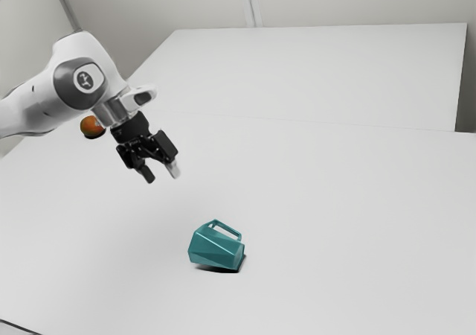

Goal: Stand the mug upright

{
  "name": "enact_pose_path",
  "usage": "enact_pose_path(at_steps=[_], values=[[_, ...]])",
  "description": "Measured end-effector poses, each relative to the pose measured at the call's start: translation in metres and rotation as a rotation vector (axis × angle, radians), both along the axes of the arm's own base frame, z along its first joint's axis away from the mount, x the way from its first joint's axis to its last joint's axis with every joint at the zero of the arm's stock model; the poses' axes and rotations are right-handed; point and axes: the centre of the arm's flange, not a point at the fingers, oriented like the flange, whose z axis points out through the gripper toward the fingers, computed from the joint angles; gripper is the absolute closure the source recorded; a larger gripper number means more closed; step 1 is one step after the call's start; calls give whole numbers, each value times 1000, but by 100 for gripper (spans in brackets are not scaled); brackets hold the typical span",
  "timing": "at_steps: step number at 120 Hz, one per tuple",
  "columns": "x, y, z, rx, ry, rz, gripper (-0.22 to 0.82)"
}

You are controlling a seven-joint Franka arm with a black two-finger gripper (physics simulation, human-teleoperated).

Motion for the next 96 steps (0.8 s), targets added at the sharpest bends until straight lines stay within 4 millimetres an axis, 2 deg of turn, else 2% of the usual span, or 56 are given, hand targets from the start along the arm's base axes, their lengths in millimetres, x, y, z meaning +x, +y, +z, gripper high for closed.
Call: enact_pose_path(at_steps=[8, 18, 53, 68, 96], values=[[-11, -4, -16, -44, -5, 36, 0], [-24, -8, -49, -138, 9, 95, 0], [-40, -5, -120, -328, 1, 163, 0], [-49, -5, -135, -365, -21, 141, 0], [-49, -10, -144, -440, -93, 100, 0]])
